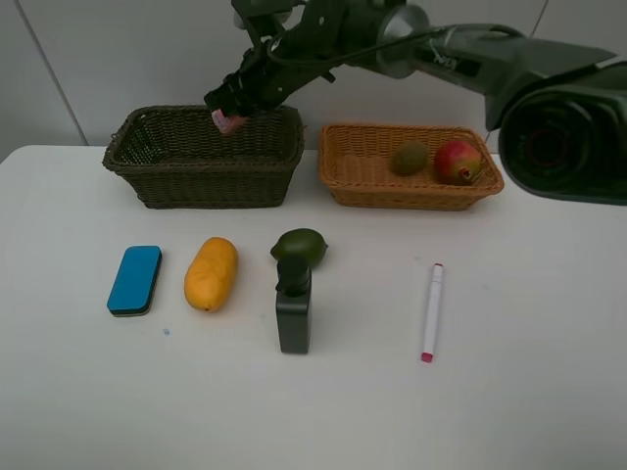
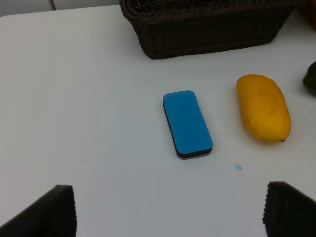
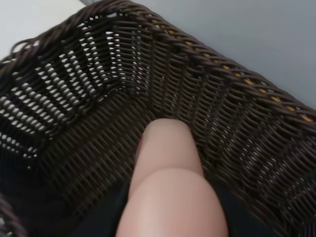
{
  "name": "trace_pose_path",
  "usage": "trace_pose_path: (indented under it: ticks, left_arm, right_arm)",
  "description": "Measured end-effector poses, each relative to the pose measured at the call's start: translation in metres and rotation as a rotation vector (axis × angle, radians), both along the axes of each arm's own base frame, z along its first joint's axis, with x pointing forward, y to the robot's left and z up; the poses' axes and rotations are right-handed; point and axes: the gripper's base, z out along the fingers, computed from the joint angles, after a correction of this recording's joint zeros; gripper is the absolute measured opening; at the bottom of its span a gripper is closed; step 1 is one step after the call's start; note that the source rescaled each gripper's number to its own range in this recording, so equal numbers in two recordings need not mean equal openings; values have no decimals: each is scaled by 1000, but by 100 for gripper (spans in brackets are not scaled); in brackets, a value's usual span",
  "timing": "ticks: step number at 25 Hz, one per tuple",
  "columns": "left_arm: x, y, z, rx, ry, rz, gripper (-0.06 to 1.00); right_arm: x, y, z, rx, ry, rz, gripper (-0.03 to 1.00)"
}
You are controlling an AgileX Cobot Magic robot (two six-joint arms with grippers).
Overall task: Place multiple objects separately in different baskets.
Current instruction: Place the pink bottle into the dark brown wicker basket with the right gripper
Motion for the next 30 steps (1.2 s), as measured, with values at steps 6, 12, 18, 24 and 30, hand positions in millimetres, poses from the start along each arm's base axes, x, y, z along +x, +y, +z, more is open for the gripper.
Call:
trace_pose_path:
  ticks: [6, 12, 18, 24, 30]
  left_arm:
    - [0, 0, 0, 0, 0, 0, 100]
    - [0, 0, 0, 0, 0, 0, 100]
    - [0, 0, 0, 0, 0, 0, 100]
    - [0, 0, 0, 0, 0, 0, 100]
    - [0, 0, 0, 0, 0, 0, 100]
  right_arm:
    - [7, 2, -27, -17, -11, -14, 25]
    - [9, 2, -32, -22, -22, -18, 25]
    - [9, 2, -41, -29, -11, -18, 25]
    - [9, 2, -45, -37, 2, -15, 26]
    - [11, 2, -42, -36, -37, -21, 90]
